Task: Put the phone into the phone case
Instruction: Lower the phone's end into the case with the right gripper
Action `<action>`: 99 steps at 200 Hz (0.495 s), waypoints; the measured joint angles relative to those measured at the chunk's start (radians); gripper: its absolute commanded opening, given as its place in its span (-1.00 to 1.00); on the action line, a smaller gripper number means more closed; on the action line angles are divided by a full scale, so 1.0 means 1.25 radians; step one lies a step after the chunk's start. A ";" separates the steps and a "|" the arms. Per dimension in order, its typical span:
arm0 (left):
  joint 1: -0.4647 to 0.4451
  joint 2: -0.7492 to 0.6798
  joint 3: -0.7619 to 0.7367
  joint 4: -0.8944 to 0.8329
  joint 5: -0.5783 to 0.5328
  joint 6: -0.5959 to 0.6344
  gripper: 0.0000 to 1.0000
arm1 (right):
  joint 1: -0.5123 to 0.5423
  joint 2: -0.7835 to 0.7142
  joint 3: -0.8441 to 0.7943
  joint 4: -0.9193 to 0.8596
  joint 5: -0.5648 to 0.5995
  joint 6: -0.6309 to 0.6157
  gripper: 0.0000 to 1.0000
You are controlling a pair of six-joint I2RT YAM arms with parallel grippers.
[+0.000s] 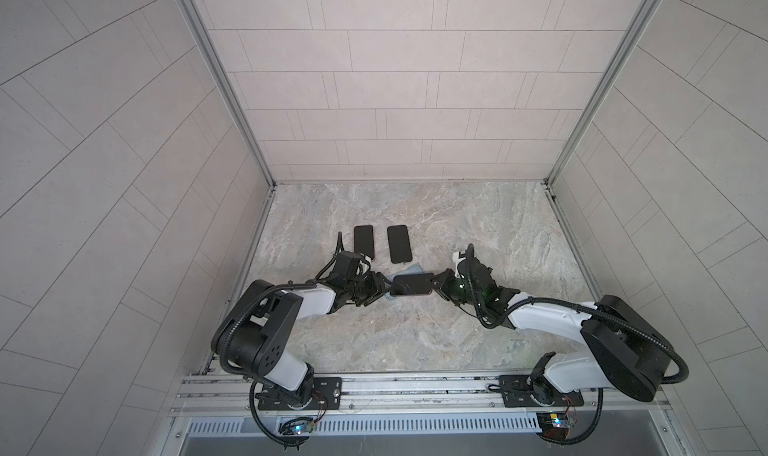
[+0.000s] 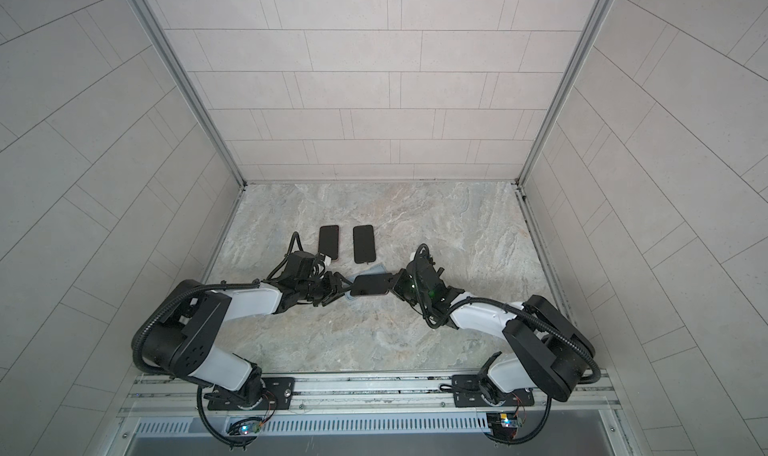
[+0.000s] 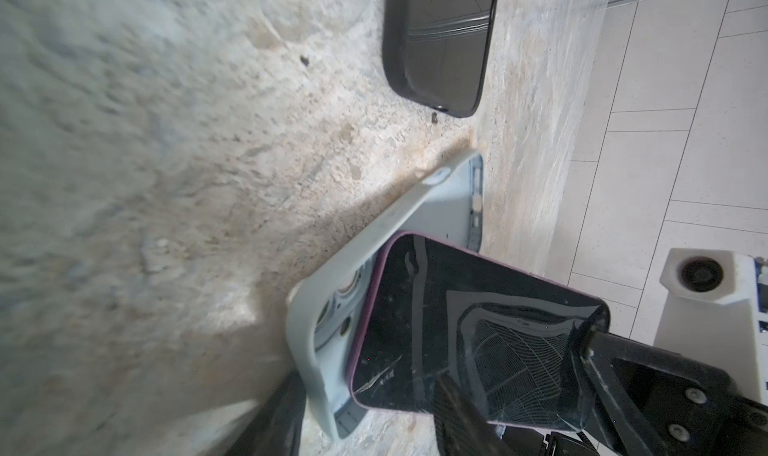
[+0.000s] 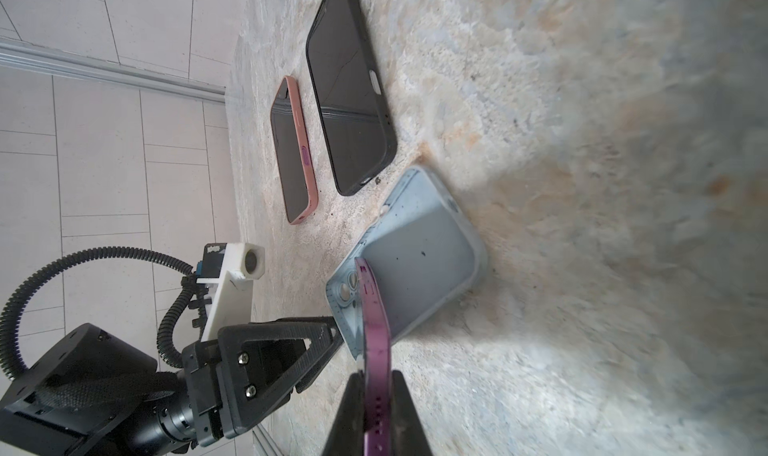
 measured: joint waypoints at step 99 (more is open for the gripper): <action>0.007 0.034 0.078 -0.115 0.017 0.076 0.14 | -0.007 0.000 0.137 -0.215 -0.063 -0.160 -1.00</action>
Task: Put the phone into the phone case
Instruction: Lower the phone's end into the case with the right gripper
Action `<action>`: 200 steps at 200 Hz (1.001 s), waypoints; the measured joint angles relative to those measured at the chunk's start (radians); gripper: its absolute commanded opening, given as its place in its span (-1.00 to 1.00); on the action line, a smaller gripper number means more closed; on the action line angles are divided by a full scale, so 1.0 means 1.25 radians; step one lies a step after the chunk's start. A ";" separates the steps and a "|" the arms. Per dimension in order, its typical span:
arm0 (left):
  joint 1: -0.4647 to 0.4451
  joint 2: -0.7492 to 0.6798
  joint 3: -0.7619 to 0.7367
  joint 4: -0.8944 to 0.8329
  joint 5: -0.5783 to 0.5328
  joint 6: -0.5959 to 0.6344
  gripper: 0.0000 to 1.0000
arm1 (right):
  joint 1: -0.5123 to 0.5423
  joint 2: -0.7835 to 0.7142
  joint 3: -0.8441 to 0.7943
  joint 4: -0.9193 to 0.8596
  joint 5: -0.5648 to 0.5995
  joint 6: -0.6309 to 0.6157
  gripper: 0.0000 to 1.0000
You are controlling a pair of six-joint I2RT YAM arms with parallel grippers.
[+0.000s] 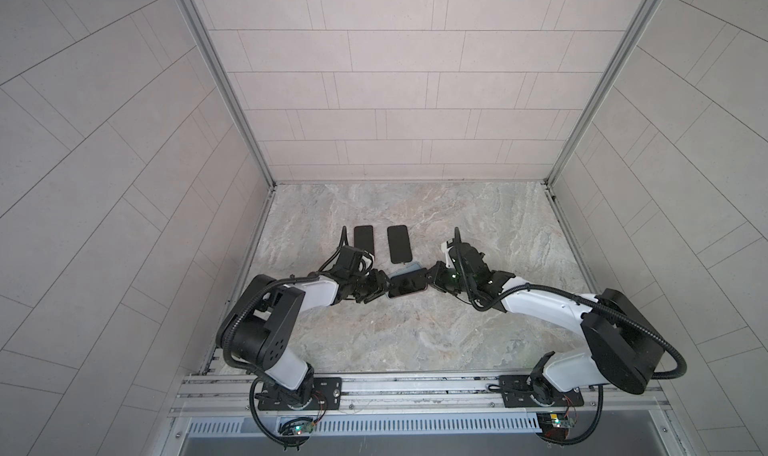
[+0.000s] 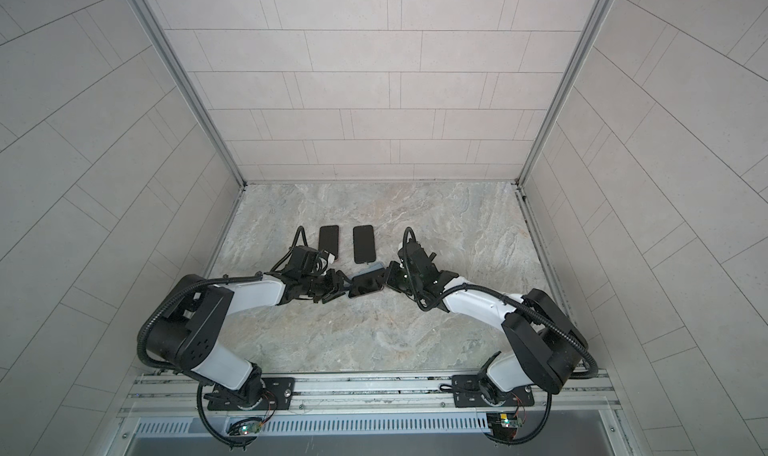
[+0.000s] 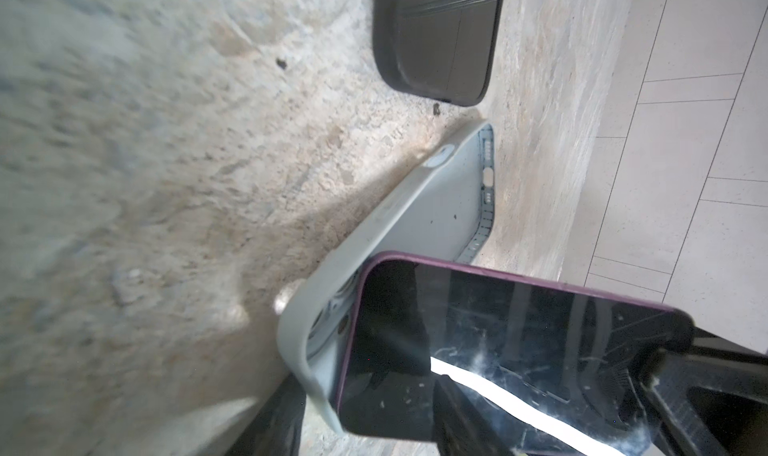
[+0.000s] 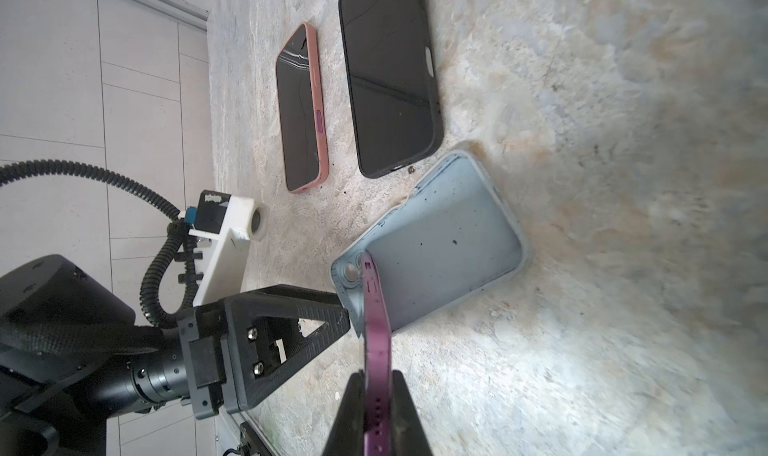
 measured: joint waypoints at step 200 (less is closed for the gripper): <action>-0.008 -0.155 -0.085 -0.041 -0.016 -0.042 0.18 | 0.078 -0.085 -0.098 0.011 0.044 0.045 -1.00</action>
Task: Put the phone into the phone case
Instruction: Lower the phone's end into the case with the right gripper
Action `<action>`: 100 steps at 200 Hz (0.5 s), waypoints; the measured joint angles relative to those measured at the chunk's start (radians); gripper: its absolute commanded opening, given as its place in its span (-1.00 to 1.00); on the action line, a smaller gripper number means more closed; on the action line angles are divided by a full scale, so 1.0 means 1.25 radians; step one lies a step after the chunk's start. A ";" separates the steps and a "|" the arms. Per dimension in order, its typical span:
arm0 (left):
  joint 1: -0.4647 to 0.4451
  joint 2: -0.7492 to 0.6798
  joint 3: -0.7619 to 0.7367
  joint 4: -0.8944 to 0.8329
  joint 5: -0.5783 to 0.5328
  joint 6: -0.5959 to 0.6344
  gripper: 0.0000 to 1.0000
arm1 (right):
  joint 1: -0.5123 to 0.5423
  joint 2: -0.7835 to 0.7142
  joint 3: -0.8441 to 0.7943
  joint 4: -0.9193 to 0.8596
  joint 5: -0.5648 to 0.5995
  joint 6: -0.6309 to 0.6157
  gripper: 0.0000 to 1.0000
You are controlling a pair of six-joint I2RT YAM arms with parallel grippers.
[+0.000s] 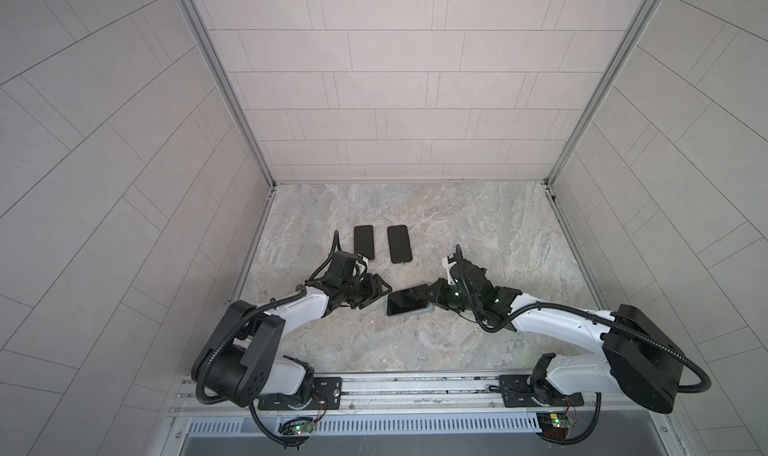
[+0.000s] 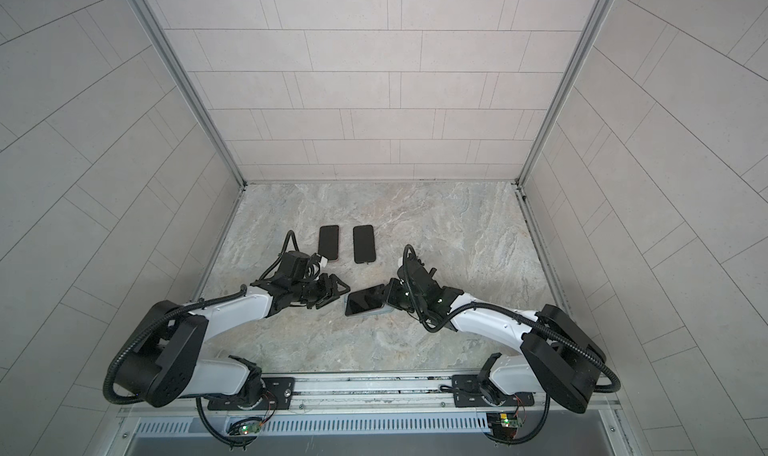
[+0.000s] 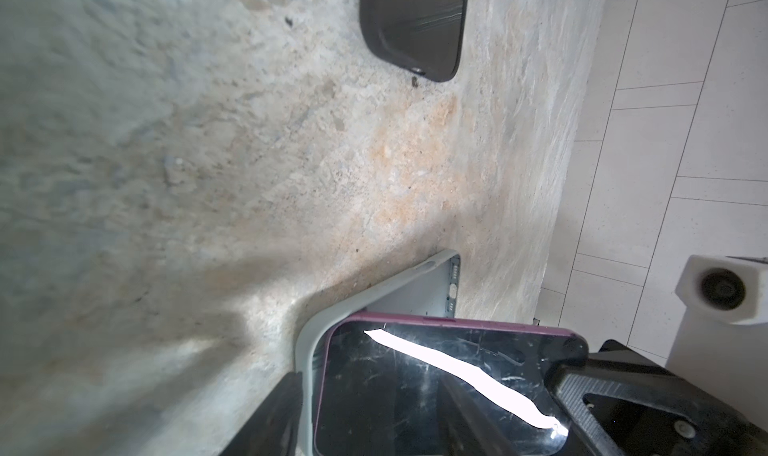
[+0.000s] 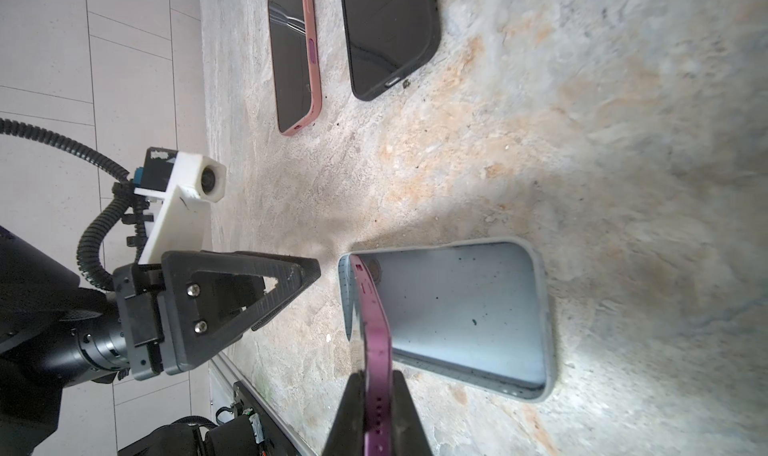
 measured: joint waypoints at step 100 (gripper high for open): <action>-0.013 0.089 0.009 0.066 0.026 -0.042 0.19 | -0.066 0.089 0.075 -0.015 -0.109 -0.078 -0.99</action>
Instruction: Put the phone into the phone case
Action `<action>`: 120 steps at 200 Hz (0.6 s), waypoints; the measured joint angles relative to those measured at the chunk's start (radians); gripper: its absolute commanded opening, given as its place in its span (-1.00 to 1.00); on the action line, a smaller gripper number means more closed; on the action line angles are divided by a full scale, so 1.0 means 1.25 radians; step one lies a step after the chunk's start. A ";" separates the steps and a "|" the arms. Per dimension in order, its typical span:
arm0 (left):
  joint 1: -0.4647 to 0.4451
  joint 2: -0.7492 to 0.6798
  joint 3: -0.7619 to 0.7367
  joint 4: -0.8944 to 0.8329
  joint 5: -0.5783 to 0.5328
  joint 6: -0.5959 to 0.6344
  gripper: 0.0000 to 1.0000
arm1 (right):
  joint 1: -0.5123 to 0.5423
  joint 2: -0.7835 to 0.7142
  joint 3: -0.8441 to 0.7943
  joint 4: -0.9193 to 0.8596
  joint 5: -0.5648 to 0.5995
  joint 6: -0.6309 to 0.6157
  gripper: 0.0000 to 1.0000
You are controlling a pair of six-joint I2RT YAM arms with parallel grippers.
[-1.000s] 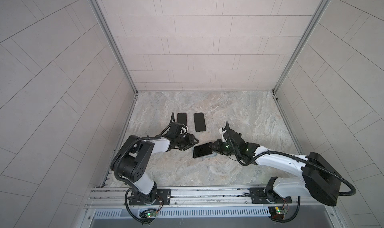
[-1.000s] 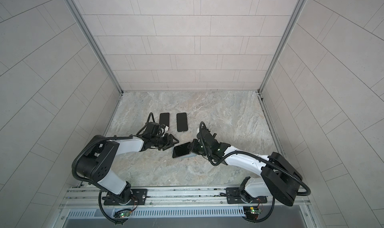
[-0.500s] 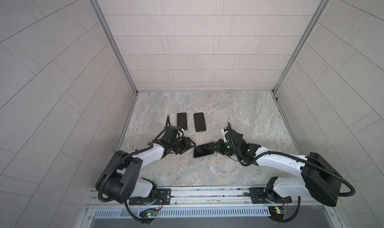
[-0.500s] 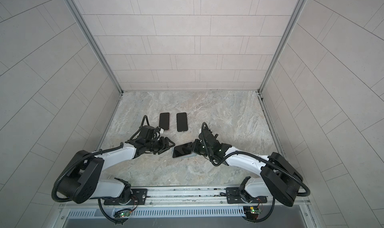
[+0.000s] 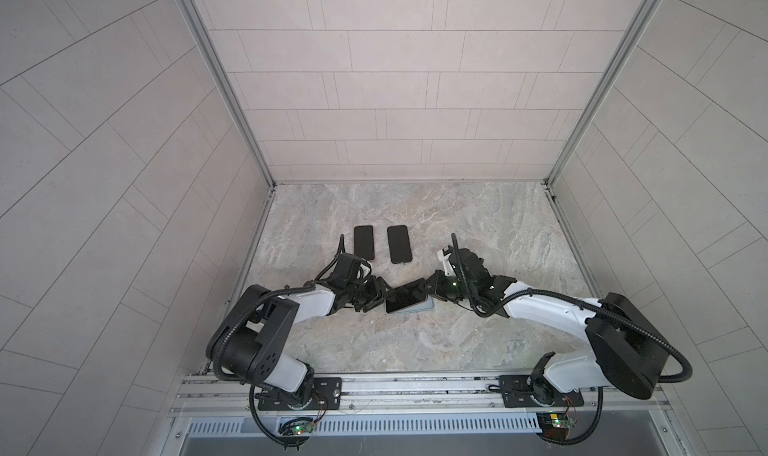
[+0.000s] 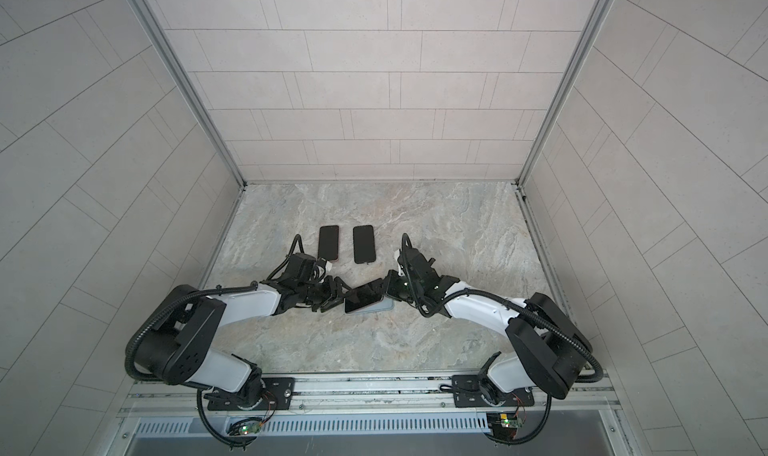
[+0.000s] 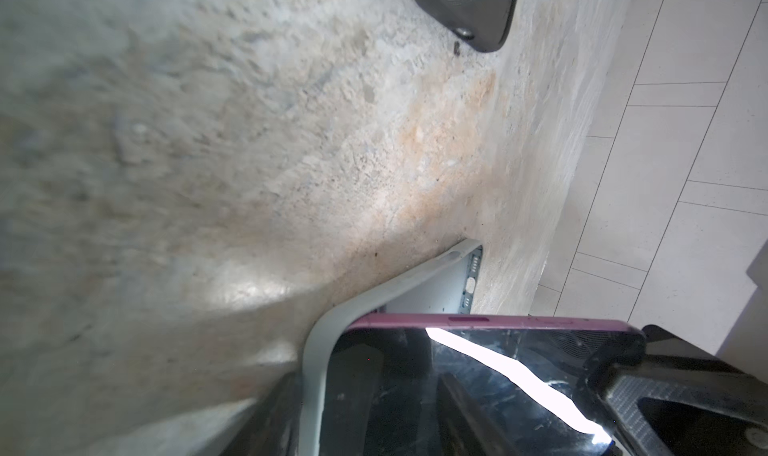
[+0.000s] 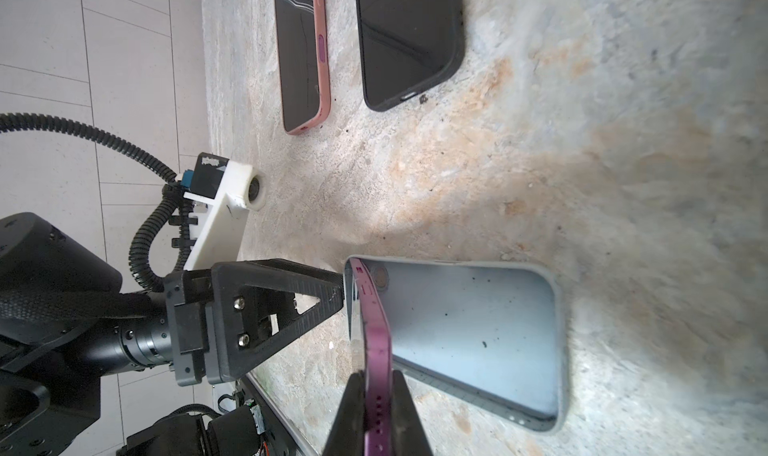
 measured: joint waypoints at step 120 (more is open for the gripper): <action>0.001 0.000 0.009 -0.009 -0.009 0.002 0.19 | -0.010 0.129 -0.013 0.027 -0.005 -0.033 0.29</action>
